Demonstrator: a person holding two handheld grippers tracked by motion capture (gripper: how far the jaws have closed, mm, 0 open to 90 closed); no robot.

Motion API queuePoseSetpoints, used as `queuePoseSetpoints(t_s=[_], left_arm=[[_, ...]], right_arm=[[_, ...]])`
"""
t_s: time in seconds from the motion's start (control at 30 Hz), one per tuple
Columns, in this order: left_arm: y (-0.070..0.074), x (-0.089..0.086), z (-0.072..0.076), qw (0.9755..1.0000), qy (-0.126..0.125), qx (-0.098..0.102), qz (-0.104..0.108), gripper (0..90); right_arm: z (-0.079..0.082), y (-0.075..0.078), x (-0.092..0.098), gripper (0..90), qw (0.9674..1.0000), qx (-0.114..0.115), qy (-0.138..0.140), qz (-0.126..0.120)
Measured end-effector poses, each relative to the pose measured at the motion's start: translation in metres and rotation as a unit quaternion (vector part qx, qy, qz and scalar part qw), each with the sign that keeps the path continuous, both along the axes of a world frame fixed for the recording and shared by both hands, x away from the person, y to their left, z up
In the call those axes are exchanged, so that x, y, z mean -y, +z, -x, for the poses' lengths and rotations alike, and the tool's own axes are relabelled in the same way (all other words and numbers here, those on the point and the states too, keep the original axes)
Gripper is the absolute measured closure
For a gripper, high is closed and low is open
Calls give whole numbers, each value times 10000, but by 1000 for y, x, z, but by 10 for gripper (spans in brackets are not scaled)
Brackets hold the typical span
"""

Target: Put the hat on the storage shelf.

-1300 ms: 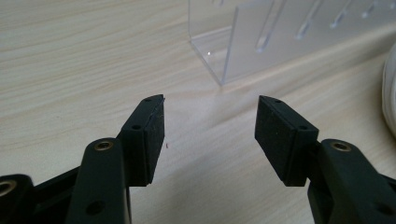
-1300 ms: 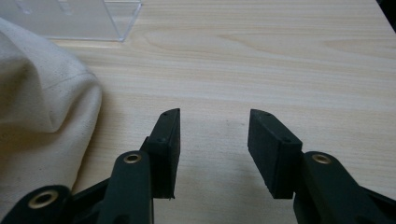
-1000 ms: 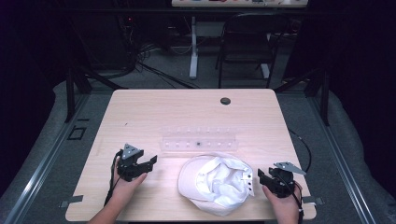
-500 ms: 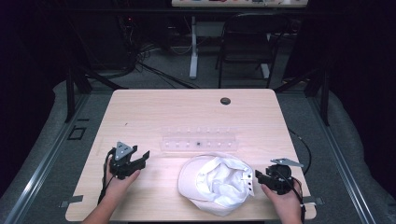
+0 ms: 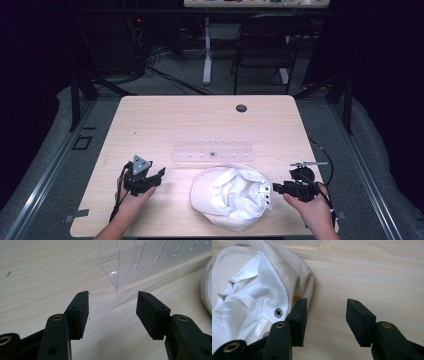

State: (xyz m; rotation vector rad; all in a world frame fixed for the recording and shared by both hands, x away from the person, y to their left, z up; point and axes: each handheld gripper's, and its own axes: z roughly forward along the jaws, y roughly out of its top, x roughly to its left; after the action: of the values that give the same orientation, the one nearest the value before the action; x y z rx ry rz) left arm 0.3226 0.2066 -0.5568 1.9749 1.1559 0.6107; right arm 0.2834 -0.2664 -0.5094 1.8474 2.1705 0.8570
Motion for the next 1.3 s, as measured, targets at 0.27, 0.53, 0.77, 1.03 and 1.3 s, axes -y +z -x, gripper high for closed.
queuePoseSetpoints(t_s=[0.27,0.53,0.77,1.03,1.3], left_arm=[[0,5,2,9999,-104,39,-87,439],[-2,5,1,9999,-56,16,-143,443],[-4,6,0,9998,-62,3,-181,444],[-6,8,0,9995,-89,-60,-286,443],[-6,8,0,9995,-106,-39,-282,444]], right_arm=[[0,13,3,506,9989,-216,152,-390],[-3,16,5,497,9967,-376,269,-661],[-5,12,-2,492,9913,-791,421,-960],[-10,-1,-12,497,9855,-1051,457,-1254],[-12,-8,-19,495,9798,-1221,510,-1502]])
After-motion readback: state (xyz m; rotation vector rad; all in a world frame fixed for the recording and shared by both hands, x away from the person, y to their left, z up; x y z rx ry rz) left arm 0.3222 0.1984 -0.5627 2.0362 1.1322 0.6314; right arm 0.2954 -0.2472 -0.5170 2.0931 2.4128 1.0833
